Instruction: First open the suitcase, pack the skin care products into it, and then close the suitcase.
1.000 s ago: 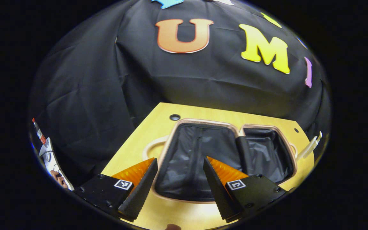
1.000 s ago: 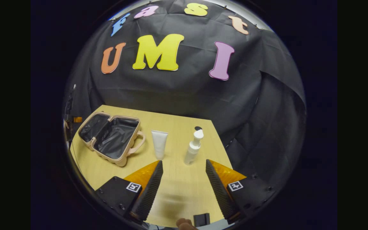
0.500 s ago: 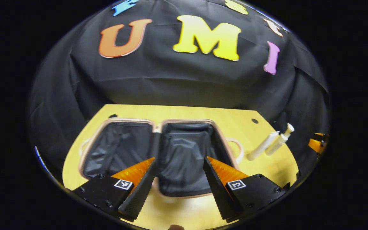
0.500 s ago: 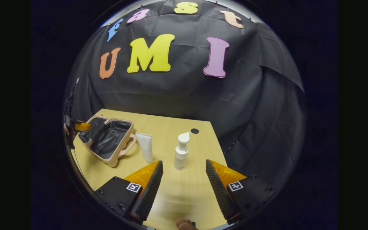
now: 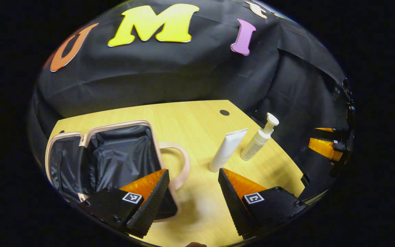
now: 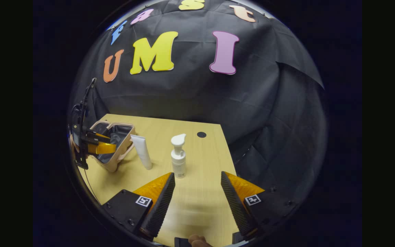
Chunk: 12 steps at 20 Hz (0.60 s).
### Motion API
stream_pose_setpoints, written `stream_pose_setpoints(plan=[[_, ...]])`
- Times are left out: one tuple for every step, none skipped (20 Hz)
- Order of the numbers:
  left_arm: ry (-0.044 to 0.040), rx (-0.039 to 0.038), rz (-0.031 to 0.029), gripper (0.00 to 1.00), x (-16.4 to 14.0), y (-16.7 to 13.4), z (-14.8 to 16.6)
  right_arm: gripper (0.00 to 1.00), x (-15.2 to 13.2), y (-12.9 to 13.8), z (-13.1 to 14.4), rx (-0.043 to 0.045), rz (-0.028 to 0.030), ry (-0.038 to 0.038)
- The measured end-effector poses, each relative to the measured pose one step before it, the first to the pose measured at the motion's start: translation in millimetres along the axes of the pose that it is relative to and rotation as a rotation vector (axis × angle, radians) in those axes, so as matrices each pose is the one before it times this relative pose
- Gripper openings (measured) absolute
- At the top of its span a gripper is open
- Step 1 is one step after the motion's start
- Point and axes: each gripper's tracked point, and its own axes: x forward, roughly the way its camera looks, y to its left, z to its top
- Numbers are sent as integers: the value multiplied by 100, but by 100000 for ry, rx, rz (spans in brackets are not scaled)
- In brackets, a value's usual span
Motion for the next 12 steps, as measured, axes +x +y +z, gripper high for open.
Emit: stream_pose_setpoints(plan=[[1562,1453,-1033,92,1265,-1006,-228,80,147,-674,-415,-230,-495,748],[1184,1849,-149,92,1034,-394,-75,80,181,-910,-336,-490,-1082,646],[702,1163,-869,92,1310,-703,-160,78,185,-742,-291,-387,-327,689],[891,79,-633,92,1044,-513,15,78,123,-689,-310,-322,0,960],[810,-669,-268,92,969,-337,-37,80,298,-679,-400,-461,-282,891],[551,-607,-1185,92,962,-589,136,80,355,-626,-226,-614,-122,760],[-44,-112,-647,92,822,-389,173,79,295,-508,-236,-642,69,734],[460,202,-475,92,765,-350,72,80,293,-546,-234,-657,227,761],[481,481,212,92,700,-59,-4,80,350,-343,-264,-608,352,795],[452,612,318,92,562,-50,-17,80,400,-305,-126,-537,618,876],[238,503,48,89,972,-274,34,80,360,-159,-135,-528,724,565],[361,112,445,88,466,52,60,79,184,70,1,-304,1937,89]])
